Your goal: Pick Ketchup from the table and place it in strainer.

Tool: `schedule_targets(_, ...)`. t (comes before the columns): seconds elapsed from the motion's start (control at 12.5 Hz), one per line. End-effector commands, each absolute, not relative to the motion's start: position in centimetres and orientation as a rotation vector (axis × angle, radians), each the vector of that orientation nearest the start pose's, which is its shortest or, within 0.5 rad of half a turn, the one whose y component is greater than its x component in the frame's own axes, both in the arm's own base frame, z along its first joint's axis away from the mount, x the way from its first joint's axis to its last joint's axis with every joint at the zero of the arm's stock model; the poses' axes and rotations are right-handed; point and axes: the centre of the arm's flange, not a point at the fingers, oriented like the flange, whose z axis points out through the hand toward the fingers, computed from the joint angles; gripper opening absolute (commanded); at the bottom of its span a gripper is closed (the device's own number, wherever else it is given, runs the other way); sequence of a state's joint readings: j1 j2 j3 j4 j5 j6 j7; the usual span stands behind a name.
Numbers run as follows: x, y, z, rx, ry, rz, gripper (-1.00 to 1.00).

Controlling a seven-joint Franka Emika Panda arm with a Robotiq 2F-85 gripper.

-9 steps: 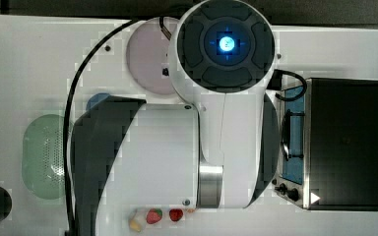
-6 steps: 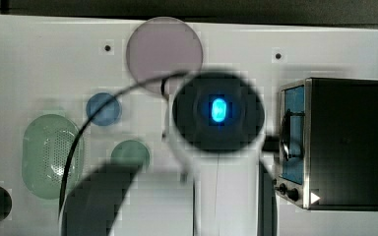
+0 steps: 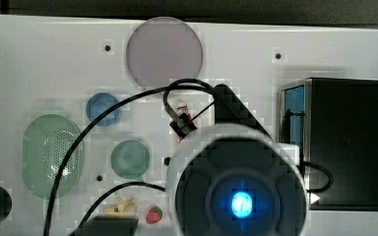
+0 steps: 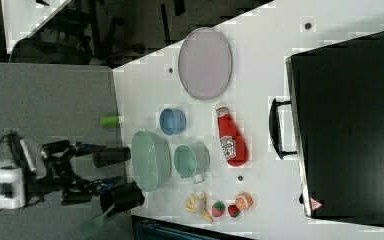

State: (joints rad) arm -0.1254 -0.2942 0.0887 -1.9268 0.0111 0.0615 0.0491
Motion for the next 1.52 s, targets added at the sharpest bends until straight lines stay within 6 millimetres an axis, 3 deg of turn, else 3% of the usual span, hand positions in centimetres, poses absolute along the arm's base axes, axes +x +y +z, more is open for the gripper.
schedule_targets(0.08, 49.2, -0.3, 49.9, -2.955, 1.219, 0.244, 1.00)
schedule_targets(0.56, 51.7, -0.1, 39.5, -3.126, 0.234, 0.178, 1.00)
schedule_targets(0.88, 51.6, -0.4, 34.1, -3.110, -0.247, 0.095, 1.00)
schedule_targets(1.52, 49.0, -0.7, 22.9, -3.092, -0.279, 0.104, 1.00)
